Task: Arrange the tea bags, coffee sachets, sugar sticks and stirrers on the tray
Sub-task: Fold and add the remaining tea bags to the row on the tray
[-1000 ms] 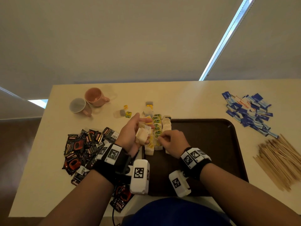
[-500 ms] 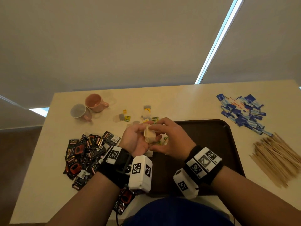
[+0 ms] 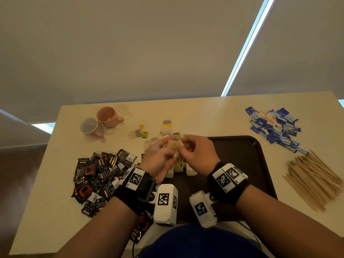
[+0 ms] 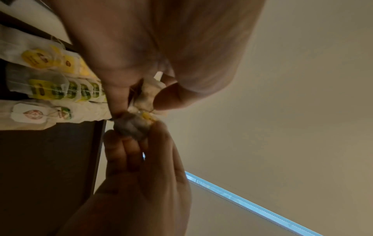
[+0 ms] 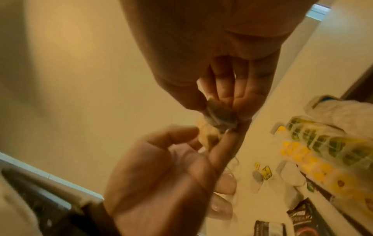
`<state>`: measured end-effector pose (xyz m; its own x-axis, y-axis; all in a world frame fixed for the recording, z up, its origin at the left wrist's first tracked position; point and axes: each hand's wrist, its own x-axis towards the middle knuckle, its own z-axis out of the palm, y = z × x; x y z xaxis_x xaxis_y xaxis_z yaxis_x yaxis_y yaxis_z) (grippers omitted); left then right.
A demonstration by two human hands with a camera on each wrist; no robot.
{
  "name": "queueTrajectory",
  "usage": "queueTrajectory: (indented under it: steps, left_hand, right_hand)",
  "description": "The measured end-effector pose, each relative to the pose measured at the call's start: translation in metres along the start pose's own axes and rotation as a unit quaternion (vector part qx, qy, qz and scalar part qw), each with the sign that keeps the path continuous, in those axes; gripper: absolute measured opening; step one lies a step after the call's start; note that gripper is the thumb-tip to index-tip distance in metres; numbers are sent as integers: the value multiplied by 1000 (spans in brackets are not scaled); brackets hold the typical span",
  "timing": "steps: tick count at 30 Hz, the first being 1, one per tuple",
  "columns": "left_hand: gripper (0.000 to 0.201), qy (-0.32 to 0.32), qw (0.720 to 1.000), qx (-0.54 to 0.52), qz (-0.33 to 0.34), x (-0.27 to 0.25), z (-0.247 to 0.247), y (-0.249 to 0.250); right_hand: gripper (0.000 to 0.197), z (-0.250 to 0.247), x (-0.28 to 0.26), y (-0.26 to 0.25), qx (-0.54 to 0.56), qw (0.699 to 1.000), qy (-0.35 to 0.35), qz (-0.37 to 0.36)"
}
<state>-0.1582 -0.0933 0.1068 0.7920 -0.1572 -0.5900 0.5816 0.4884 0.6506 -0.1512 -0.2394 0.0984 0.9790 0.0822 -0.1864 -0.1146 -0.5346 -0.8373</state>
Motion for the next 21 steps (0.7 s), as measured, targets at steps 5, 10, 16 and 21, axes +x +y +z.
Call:
queueTrajectory:
  steps: [5, 10, 16, 21]
  left_hand:
    - [30, 64, 998, -2, 16, 10, -15, -2]
    - [27, 111, 993, -17, 20, 16, -34, 6]
    - [30, 125, 992, -12, 8, 19, -46, 6]
    - [25, 119, 993, 0, 0, 23, -45, 3]
  right_hand:
    - [10, -6, 4, 11, 76, 996, -2, 53]
    - [2, 5, 10, 39, -7, 998, -1, 55]
    - [12, 46, 16, 65, -103, 978, -152, 101]
    - [12, 87, 18, 76, -159, 960, -200, 114]
